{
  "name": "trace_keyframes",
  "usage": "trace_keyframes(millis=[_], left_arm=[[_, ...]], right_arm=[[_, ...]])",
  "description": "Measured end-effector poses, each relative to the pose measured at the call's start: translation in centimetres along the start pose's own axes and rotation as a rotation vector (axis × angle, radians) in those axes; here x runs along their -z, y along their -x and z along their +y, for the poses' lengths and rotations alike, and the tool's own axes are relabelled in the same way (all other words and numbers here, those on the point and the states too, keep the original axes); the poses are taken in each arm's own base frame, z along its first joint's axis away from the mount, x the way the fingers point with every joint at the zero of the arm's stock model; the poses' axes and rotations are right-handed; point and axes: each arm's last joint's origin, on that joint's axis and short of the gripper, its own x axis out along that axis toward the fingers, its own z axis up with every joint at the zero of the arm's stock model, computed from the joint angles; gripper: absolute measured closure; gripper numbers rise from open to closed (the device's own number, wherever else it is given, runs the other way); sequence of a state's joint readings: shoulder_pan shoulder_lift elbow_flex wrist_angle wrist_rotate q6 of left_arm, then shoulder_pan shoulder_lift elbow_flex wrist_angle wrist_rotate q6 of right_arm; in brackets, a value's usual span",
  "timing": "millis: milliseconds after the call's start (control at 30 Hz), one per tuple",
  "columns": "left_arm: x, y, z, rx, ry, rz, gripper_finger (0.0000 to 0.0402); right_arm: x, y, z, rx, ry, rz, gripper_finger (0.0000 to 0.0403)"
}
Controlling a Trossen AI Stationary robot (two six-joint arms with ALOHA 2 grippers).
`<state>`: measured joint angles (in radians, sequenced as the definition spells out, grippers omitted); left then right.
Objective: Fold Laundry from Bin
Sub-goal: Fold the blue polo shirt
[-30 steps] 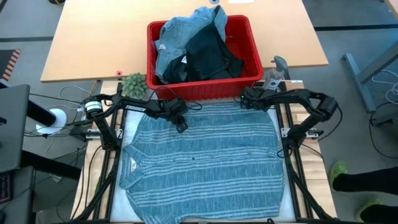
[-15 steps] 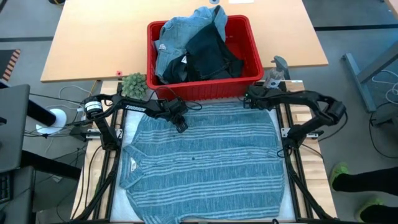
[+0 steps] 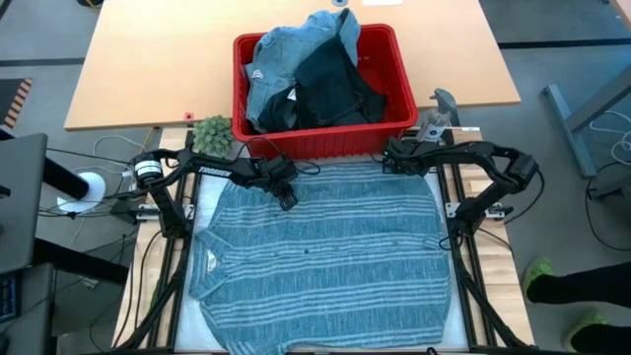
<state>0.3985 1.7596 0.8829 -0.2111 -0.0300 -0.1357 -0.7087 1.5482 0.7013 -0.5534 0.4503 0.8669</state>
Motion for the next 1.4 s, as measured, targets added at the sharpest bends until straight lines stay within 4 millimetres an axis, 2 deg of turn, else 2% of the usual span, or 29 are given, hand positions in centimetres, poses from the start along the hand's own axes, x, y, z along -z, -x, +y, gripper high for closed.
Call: trace_keyframes(millis=[167,233,433,667,933,1000,1133,1233,1400], left_arm=[[0.0,0.0,0.0,0.007,0.002,0.002,0.0313],[0.0,0.0,0.0,0.005,0.0,0.004,0.0313],[0.0,0.0,0.0,0.004,0.005,0.006,0.0313],[0.1,0.0,0.0,0.004,0.007,0.011,0.0313],[0.1,0.0,0.0,0.003,0.007,0.013,0.0313],[0.1,0.0,0.0,-0.001,0.007,0.014,0.0313],[0.1,0.0,0.0,-0.012,0.006,0.012,0.0313],[0.1,0.0,0.0,-0.013,0.008,0.013,0.0313],[0.1,0.0,0.0,-0.011,0.014,0.013,0.0313]], right_arm=[[0.0,0.8,-0.7,0.008,0.06,-0.003,0.0368],[-0.3,1.0,-1.0,0.003,0.092,-0.014,0.0384],[-1.0,1.4,-1.8,-0.003,0.061,-0.032,0.0348],[-1.8,1.8,-2.5,-0.012,0.026,-0.062,0.0347],[-2.2,1.5,-3.2,0.017,0.007,-0.047,0.0315],[-2.1,1.7,-3.0,-0.016,0.031,-0.039,0.0304],[-1.8,3.0,-1.5,-0.204,0.124,-0.048,0.0294],[-1.3,3.4,-1.2,-0.184,0.108,-0.067,0.0294],[-1.5,3.0,-2.1,-0.115,0.053,-0.049,0.0283]])
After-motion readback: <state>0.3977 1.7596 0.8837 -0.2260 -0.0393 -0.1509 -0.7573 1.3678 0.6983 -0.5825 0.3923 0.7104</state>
